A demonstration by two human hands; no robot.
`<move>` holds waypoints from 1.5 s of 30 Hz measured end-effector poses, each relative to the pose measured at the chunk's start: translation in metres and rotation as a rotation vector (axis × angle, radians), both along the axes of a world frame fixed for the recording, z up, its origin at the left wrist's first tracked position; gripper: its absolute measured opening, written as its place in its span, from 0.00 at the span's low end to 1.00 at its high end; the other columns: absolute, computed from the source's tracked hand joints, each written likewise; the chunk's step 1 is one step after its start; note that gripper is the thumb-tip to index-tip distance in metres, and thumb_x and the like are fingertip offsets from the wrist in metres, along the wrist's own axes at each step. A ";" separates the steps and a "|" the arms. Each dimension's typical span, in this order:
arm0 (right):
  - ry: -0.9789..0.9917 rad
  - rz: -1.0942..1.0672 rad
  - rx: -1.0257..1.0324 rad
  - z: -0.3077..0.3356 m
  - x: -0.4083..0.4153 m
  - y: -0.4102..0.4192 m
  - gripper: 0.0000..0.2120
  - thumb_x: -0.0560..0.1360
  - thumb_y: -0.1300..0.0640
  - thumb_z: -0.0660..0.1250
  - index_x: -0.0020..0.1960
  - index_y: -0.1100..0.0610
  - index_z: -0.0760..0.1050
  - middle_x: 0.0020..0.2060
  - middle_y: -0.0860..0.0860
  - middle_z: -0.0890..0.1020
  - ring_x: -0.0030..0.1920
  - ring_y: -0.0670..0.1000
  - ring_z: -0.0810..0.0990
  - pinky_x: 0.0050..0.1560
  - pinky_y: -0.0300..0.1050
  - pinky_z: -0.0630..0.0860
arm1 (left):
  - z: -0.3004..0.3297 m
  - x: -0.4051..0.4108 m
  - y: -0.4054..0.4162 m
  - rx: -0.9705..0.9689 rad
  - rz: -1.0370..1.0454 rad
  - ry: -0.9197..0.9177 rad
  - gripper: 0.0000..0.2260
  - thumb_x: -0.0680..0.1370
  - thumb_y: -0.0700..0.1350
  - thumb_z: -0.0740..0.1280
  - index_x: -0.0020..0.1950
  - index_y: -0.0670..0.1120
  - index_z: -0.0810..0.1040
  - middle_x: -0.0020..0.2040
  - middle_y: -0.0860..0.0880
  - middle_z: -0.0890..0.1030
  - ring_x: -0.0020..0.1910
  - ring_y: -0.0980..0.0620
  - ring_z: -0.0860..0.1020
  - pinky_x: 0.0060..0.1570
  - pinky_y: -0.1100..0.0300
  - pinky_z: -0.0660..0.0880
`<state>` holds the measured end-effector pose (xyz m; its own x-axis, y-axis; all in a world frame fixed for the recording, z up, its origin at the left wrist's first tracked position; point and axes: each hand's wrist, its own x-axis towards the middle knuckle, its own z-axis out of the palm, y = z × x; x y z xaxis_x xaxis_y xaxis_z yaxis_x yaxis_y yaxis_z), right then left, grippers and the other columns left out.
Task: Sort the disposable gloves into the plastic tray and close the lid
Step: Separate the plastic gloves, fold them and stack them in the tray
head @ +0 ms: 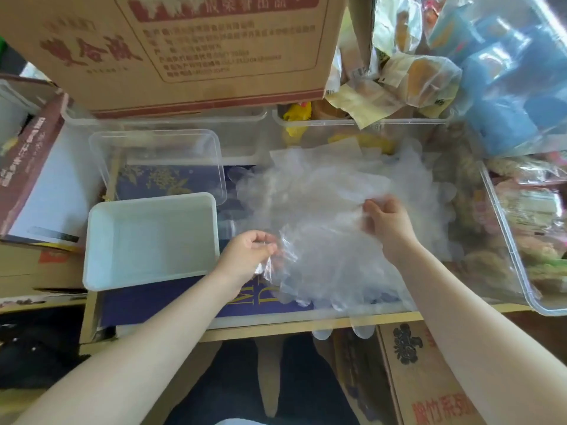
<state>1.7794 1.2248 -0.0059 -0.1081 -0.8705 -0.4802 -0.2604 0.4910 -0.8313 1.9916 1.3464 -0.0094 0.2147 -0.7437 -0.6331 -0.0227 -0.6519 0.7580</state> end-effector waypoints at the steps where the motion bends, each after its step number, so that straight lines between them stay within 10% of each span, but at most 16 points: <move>1: -0.003 -0.006 0.005 -0.003 -0.002 -0.002 0.10 0.78 0.64 0.61 0.39 0.54 0.68 0.33 0.51 0.72 0.28 0.47 0.69 0.23 0.33 0.68 | -0.006 -0.004 0.000 -0.025 -0.001 -0.098 0.07 0.76 0.43 0.68 0.45 0.55 0.75 0.47 0.48 0.83 0.46 0.47 0.80 0.42 0.57 0.74; 8: 0.057 -0.026 -0.011 -0.027 -0.003 -0.011 0.10 0.74 0.61 0.65 0.38 0.52 0.67 0.34 0.53 0.76 0.31 0.50 0.72 0.34 0.46 0.69 | -0.019 -0.015 0.002 -0.131 -0.098 -0.410 0.04 0.78 0.42 0.64 0.45 0.50 0.77 0.32 0.57 0.78 0.26 0.60 0.74 0.29 0.70 0.68; 14: -0.034 0.040 -0.019 -0.024 -0.001 -0.022 0.09 0.75 0.63 0.64 0.38 0.52 0.71 0.35 0.50 0.77 0.33 0.48 0.73 0.31 0.39 0.69 | -0.016 -0.013 0.005 0.009 -0.433 -0.613 0.15 0.80 0.53 0.59 0.39 0.47 0.78 0.30 0.51 0.77 0.34 0.49 0.77 0.35 0.57 0.70; 18: -0.234 0.183 -0.021 -0.017 -0.004 -0.026 0.09 0.77 0.63 0.63 0.40 0.53 0.72 0.37 0.51 0.78 0.36 0.47 0.76 0.37 0.40 0.72 | -0.003 -0.004 -0.003 -0.329 -0.197 -0.918 0.10 0.78 0.48 0.63 0.45 0.42 0.78 0.39 0.47 0.77 0.40 0.44 0.76 0.37 0.55 0.70; 23: -0.569 0.266 0.049 -0.003 -0.011 -0.033 0.14 0.80 0.66 0.56 0.37 0.56 0.69 0.27 0.45 0.78 0.28 0.41 0.75 0.32 0.30 0.70 | -0.003 0.012 -0.037 -0.277 -0.168 -0.590 0.19 0.78 0.46 0.64 0.68 0.43 0.69 0.65 0.50 0.71 0.63 0.51 0.69 0.63 0.59 0.63; 31: -0.556 0.378 0.006 0.035 -0.009 -0.046 0.06 0.75 0.59 0.66 0.40 0.56 0.73 0.27 0.47 0.74 0.27 0.44 0.72 0.29 0.35 0.69 | 0.038 0.028 -0.071 -0.159 -0.274 0.095 0.44 0.63 0.78 0.57 0.65 0.47 0.75 0.63 0.46 0.77 0.63 0.47 0.75 0.67 0.47 0.67; 36: -0.512 0.283 -0.151 0.073 -0.004 -0.056 0.09 0.78 0.65 0.60 0.40 0.58 0.70 0.22 0.46 0.72 0.22 0.43 0.69 0.23 0.34 0.65 | 0.084 0.032 -0.068 -0.288 -0.398 0.102 0.28 0.66 0.70 0.67 0.51 0.48 0.81 0.48 0.44 0.84 0.40 0.47 0.82 0.38 0.55 0.74; 41: -0.610 0.363 -0.133 0.093 0.007 -0.050 0.07 0.77 0.69 0.61 0.45 0.59 0.71 0.28 0.47 0.78 0.27 0.44 0.76 0.29 0.35 0.73 | 0.103 0.041 -0.062 -0.307 -0.365 0.021 0.22 0.75 0.55 0.64 0.60 0.39 0.76 0.55 0.40 0.81 0.51 0.46 0.81 0.55 0.52 0.71; 45: -0.631 0.407 -0.159 0.103 0.017 -0.041 0.08 0.76 0.71 0.60 0.44 0.61 0.73 0.28 0.48 0.79 0.28 0.43 0.76 0.31 0.33 0.73 | 0.129 0.037 -0.070 -0.387 -0.294 -0.036 0.14 0.75 0.59 0.65 0.47 0.50 0.82 0.38 0.40 0.82 0.35 0.51 0.77 0.40 0.58 0.70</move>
